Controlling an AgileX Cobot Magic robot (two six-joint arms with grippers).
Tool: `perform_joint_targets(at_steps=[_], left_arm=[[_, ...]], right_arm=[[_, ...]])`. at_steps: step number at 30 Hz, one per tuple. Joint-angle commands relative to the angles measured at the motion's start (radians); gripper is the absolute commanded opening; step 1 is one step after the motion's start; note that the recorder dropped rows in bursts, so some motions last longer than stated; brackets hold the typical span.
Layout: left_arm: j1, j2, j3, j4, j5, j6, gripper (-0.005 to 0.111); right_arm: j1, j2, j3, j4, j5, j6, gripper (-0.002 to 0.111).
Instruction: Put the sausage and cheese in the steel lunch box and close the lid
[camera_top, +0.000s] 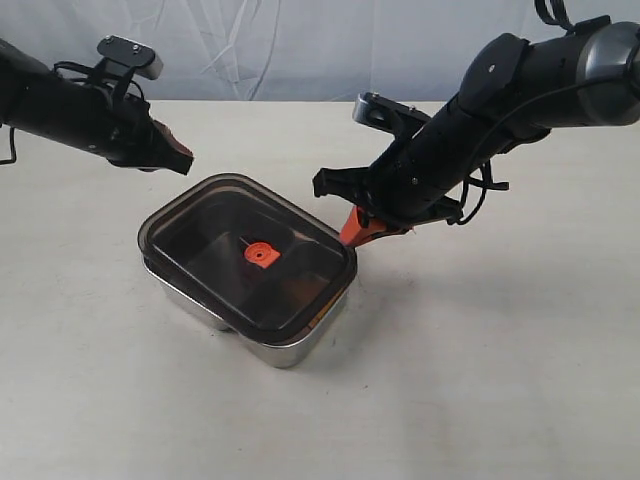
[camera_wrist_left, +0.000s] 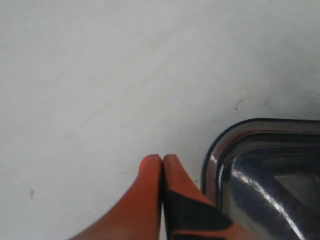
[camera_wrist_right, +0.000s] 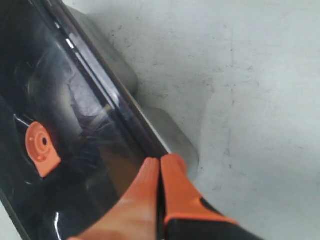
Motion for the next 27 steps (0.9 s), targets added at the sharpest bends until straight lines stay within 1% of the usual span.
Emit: perform_joint_targets(at_steps=[1,9,12,15,17,20,22,27], left_arm=[[-0.012,0.001,0.002,-0.015,0.051,-0.009,0.000],[-0.026,0.001,0.002,0.065,0.061,-0.104,0.000],[-0.039,0.001,0.002,0.076,0.071,-0.105,0.000],[-0.055,0.001,0.002,0.084,0.111,-0.106,0.000],[-0.070,0.001,0.002,0.129,0.116,-0.145,0.000],[-0.093,0.001,0.002,0.243,0.110,-0.245,0.000],[-0.100,0.001,0.002,0.276,0.110,-0.282,0.000],[-0.100,0.001,0.002,0.268,0.134,-0.292,0.000]], right_arm=[[-0.003,-0.001,-0.002,0.024,0.017,-0.015,0.000],[-0.003,-0.001,-0.002,0.056,0.027,-0.041,0.000],[-0.003,-0.001,-0.002,0.056,0.035,-0.043,0.000],[-0.003,-0.001,-0.002,0.056,0.038,-0.045,0.000],[-0.003,-0.001,-0.002,0.056,0.038,-0.049,0.000],[-0.003,-0.001,-0.002,0.058,0.038,-0.049,0.000],[-0.003,-0.001,-0.002,0.058,0.038,-0.049,0.000],[-0.003,-0.001,-0.002,0.058,0.043,-0.064,0.000]])
